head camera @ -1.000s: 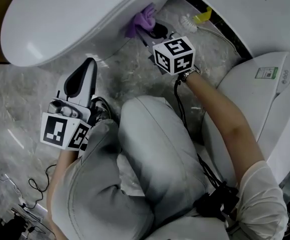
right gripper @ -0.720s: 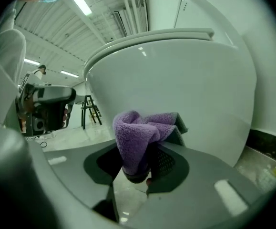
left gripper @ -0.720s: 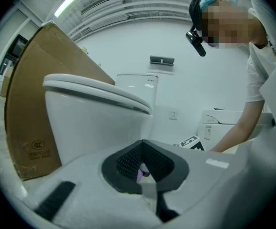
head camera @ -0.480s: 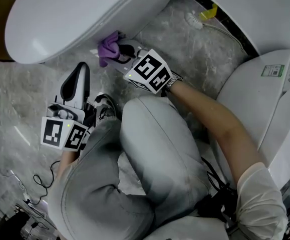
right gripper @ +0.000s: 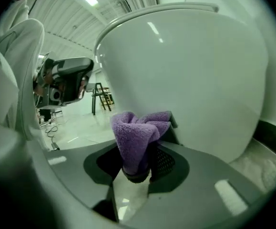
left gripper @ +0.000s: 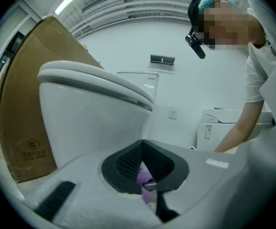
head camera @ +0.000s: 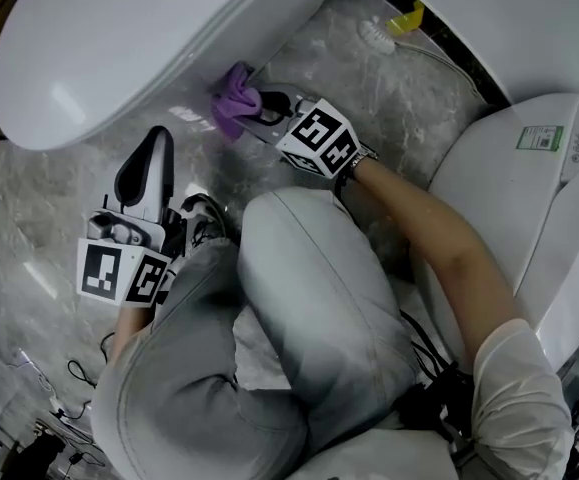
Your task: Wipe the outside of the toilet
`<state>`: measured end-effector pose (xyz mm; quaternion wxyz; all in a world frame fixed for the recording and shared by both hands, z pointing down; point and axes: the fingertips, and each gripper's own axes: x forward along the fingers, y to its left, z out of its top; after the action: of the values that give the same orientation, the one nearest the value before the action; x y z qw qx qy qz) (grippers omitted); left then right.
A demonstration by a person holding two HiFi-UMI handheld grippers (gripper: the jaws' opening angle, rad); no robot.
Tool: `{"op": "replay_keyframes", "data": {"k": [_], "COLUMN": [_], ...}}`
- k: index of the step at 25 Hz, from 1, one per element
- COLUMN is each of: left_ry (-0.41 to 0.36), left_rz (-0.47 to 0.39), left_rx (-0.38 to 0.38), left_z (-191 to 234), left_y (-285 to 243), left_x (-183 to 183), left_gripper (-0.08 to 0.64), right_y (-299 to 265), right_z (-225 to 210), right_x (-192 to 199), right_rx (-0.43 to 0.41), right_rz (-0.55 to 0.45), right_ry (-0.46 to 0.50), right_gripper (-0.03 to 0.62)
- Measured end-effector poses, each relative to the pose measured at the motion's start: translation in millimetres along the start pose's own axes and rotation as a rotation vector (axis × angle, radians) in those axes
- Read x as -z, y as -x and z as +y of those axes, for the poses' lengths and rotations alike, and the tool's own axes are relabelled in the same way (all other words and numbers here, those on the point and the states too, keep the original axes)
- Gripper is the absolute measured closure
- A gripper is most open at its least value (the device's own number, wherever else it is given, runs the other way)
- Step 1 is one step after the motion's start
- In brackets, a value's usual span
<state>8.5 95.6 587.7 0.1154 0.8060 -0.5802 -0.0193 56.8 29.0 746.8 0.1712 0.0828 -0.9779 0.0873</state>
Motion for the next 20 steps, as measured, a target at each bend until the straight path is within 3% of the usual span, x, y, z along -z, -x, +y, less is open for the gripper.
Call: {"op": "replay_keyframes", "data": {"k": [7, 12, 16, 20], "left_ry": [0.022, 0.044, 0.051, 0.064], "left_rz": [0.042, 0.04, 0.032, 0.032], "left_rx": [0.072, 0.076, 0.081, 0.079], "left_z": [0, 9, 12, 14], "left_y": [-7, -6, -9, -9], "left_x": [15, 14, 14, 17], "left_gripper": [0.554, 0.554, 0.554, 0.554], "right_y": [63, 88, 84, 67], "right_z": [-156, -241, -284, -294], "right_x": [46, 58, 54, 53], "right_rx": [0.419, 0.653, 0.745, 0.75], "right_rz": [0.056, 0.093, 0.134, 0.186], "right_ry": [-0.173, -0.247, -0.231, -0.222], "right_gripper": [0.449, 0.449, 0.451, 0.451]}}
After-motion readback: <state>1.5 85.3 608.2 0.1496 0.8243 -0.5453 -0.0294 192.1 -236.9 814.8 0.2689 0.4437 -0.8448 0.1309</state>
